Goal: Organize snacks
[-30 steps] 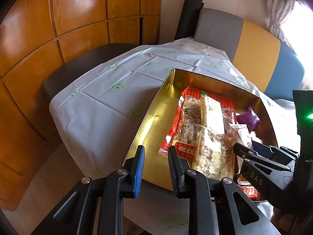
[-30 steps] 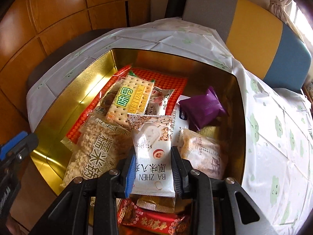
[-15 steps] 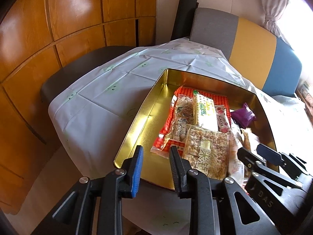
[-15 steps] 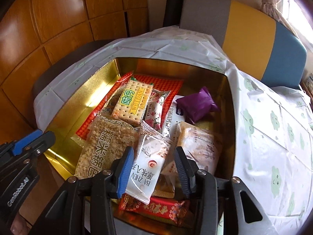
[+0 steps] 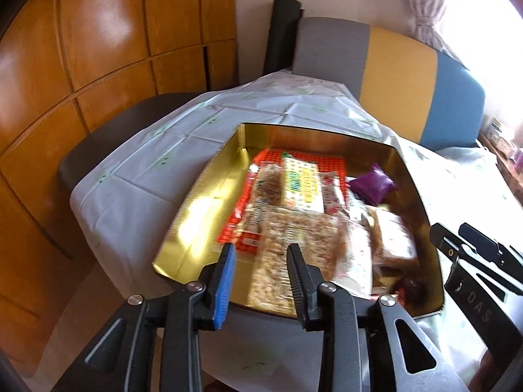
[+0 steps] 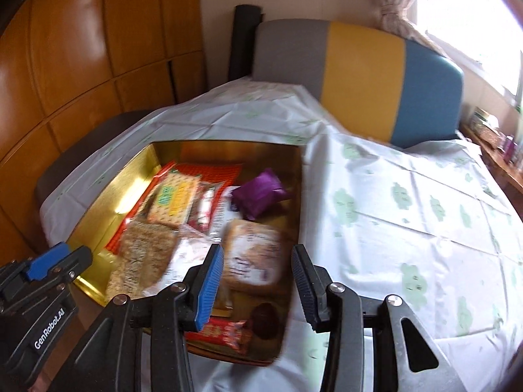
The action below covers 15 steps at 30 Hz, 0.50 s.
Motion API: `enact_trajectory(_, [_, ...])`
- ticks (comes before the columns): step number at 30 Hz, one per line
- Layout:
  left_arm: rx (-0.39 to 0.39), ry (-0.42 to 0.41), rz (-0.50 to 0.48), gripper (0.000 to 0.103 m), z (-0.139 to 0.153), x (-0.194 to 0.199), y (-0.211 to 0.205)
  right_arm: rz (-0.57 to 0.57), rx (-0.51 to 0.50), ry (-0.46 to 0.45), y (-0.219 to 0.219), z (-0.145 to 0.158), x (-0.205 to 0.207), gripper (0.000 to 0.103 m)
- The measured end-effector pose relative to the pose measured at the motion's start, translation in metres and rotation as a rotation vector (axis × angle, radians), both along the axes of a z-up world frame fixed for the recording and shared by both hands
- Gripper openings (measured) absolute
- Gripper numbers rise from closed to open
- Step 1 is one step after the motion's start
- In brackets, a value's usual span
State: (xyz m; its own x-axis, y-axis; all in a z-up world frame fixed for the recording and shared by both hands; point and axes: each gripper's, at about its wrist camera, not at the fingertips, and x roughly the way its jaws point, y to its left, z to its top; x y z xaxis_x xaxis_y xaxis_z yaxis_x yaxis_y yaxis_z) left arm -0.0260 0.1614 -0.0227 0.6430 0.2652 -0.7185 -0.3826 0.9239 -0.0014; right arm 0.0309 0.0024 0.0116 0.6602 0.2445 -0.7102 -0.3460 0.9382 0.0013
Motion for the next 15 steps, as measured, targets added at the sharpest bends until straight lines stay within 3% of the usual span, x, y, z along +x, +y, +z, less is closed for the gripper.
enact_trajectory(15, [0.034,-0.054,-0.069,0.048,0.012,-0.007,-0.037,-0.086,-0.001,-0.019,-0.04,-0.008,-0.018,0.044])
